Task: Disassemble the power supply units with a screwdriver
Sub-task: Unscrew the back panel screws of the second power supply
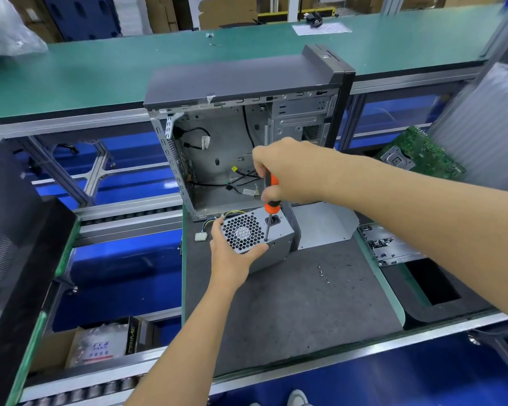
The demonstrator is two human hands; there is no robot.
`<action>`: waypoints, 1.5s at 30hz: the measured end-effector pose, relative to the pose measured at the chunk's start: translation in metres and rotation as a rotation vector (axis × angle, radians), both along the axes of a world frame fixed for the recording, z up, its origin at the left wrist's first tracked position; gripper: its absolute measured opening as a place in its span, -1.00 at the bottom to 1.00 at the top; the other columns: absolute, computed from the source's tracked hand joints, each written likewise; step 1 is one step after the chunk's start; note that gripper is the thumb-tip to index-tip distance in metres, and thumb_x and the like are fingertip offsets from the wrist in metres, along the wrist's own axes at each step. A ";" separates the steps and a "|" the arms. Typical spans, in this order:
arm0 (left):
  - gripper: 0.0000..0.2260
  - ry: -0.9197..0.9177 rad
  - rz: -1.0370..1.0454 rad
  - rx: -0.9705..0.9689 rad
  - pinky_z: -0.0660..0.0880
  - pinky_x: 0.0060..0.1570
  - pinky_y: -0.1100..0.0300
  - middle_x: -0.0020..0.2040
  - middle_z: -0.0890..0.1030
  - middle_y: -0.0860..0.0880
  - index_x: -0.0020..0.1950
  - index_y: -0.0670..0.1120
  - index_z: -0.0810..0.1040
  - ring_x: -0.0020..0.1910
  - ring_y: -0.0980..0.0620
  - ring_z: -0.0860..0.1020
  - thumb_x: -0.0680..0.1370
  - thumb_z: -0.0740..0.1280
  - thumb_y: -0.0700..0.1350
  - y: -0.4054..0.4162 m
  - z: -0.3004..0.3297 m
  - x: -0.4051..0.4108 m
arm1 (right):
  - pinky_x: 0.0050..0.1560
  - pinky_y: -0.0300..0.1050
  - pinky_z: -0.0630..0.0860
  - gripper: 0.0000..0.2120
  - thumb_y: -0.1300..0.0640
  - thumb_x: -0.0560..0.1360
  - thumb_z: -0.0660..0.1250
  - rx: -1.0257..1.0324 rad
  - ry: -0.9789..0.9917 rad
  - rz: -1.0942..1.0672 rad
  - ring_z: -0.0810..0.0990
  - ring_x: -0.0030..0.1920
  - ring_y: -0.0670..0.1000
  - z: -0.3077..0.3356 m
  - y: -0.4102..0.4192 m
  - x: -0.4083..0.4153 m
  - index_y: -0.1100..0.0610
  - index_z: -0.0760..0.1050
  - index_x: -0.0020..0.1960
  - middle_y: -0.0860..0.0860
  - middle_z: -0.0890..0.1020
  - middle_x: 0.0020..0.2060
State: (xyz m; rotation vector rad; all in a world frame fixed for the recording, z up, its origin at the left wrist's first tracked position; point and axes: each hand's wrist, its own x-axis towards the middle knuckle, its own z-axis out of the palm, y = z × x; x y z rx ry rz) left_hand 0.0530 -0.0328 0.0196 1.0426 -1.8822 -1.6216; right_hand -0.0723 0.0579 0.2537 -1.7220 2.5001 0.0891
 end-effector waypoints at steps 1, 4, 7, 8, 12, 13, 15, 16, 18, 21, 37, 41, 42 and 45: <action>-0.02 -0.001 -0.001 -0.002 0.37 0.17 0.16 0.37 0.38 0.03 0.48 0.24 0.09 0.28 0.03 0.44 0.27 0.66 0.03 0.000 0.000 0.000 | -0.26 -0.07 0.42 -0.69 -0.04 0.48 0.45 0.000 -0.080 0.015 0.52 -0.11 0.10 0.002 0.000 0.000 0.02 0.37 0.05 0.03 0.46 -0.04; -0.03 0.002 -0.002 -0.004 0.38 0.18 0.15 0.37 0.38 0.02 0.49 0.23 0.09 0.29 0.03 0.44 0.28 0.66 0.02 0.000 0.000 0.001 | -0.30 -0.08 0.41 -0.65 -0.15 0.46 0.44 0.050 -0.148 0.001 0.52 -0.13 0.08 0.006 0.000 0.003 -0.01 0.40 0.08 0.01 0.45 -0.08; -0.03 -0.011 0.007 -0.013 0.33 0.09 0.23 0.35 0.36 0.05 0.49 0.24 0.09 0.25 0.06 0.42 0.29 0.66 0.05 0.001 0.002 0.001 | -0.40 -0.07 0.36 -0.65 -0.20 0.64 0.08 0.194 0.245 0.014 0.36 -0.35 0.07 0.012 0.001 0.009 -0.13 0.36 0.37 0.08 0.31 -0.26; -0.03 -0.010 0.009 -0.012 0.33 0.09 0.24 0.35 0.36 0.05 0.50 0.23 0.09 0.25 0.06 0.42 0.29 0.66 0.05 0.001 0.002 0.001 | -0.42 -0.06 0.35 -0.62 -0.10 0.67 -0.05 0.216 0.314 0.028 0.33 -0.37 0.07 0.013 0.001 0.012 -0.17 0.28 0.45 0.09 0.27 -0.28; -0.02 0.001 0.003 0.004 0.35 0.13 0.18 0.36 0.37 0.04 0.50 0.22 0.09 0.27 0.03 0.43 0.29 0.66 0.02 0.001 0.002 0.001 | -0.36 -0.03 0.35 -0.53 -0.07 0.63 -0.12 0.164 0.285 0.040 0.37 -0.34 0.10 0.012 0.001 0.009 0.14 0.43 0.25 0.06 0.27 -0.30; -0.02 0.001 0.003 0.003 0.35 0.14 0.17 0.36 0.37 0.04 0.50 0.23 0.09 0.27 0.04 0.43 0.29 0.66 0.02 0.001 0.002 0.001 | -0.30 -0.02 0.40 -0.62 -0.08 0.65 0.00 0.136 0.226 0.018 0.40 -0.33 0.08 0.011 0.001 0.008 0.17 0.41 0.20 0.06 0.31 -0.28; -0.02 -0.005 0.002 0.002 0.35 0.15 0.16 0.36 0.37 0.04 0.50 0.22 0.09 0.27 0.04 0.43 0.29 0.66 0.02 0.001 0.002 0.001 | -0.18 0.02 0.50 -0.69 -0.06 0.64 0.14 0.146 0.123 -0.001 0.48 -0.25 0.09 0.010 0.001 0.006 0.16 0.35 0.22 0.09 0.42 -0.16; -0.01 -0.003 0.001 0.004 0.36 0.17 0.15 0.37 0.37 0.03 0.51 0.21 0.08 0.28 0.03 0.43 0.29 0.66 0.02 0.001 0.001 0.001 | -0.11 0.05 0.52 -0.71 -0.03 0.63 0.16 0.171 0.081 0.006 0.51 -0.16 0.11 0.011 0.001 0.006 0.14 0.33 0.25 0.10 0.45 -0.06; -0.01 0.002 -0.003 0.007 0.38 0.21 0.12 0.38 0.37 0.02 0.51 0.20 0.08 0.30 0.01 0.43 0.29 0.66 0.01 0.000 0.001 0.001 | -0.04 0.05 0.49 -0.75 0.06 0.61 0.19 0.205 0.009 0.020 0.46 -0.01 0.12 0.013 0.001 0.003 0.05 0.34 0.27 0.06 0.41 0.08; -0.01 -0.002 -0.003 0.007 0.40 0.27 0.07 0.39 0.38 0.01 0.51 0.20 0.09 0.32 -0.01 0.43 0.29 0.67 0.01 0.000 0.001 0.001 | -0.02 0.07 0.50 -0.77 0.06 0.57 0.26 0.233 -0.051 0.029 0.38 0.06 0.11 0.016 0.003 0.003 -0.11 0.37 0.20 -0.01 0.35 0.11; 0.00 -0.001 0.002 0.008 0.36 0.19 0.15 0.38 0.37 0.03 0.50 0.22 0.09 0.29 0.03 0.44 0.27 0.67 0.03 -0.001 -0.002 0.000 | -0.02 0.10 0.53 -0.81 0.01 0.60 0.26 0.177 0.023 -0.004 0.52 -0.04 0.15 0.010 0.005 -0.008 0.03 0.29 0.11 0.07 0.44 0.04; -0.01 -0.003 0.001 0.002 0.38 0.22 0.13 0.38 0.38 0.01 0.50 0.21 0.10 0.30 0.01 0.44 0.27 0.67 0.02 -0.001 -0.002 0.000 | -0.08 0.02 0.45 -0.67 -0.05 0.52 0.38 0.190 -0.059 0.009 0.43 0.01 0.12 0.010 0.006 -0.008 -0.08 0.32 0.20 0.01 0.38 0.07; -0.01 -0.001 0.002 0.001 0.39 0.21 0.14 0.37 0.38 0.01 0.50 0.21 0.10 0.29 0.02 0.44 0.27 0.67 0.02 -0.001 -0.002 0.000 | -0.13 0.02 0.45 -0.61 -0.19 0.51 0.34 0.196 -0.037 -0.014 0.44 -0.02 0.12 0.010 0.006 -0.007 -0.06 0.31 0.21 0.02 0.39 0.01; -0.03 -0.005 0.008 -0.002 0.34 0.12 0.21 0.36 0.36 0.04 0.48 0.25 0.10 0.26 0.05 0.43 0.27 0.66 0.04 0.001 0.000 0.001 | -0.41 -0.06 0.33 -0.75 -0.14 0.65 0.13 0.267 0.261 -0.020 0.44 -0.23 0.12 0.009 0.006 0.001 -0.09 0.32 0.27 0.05 0.29 -0.23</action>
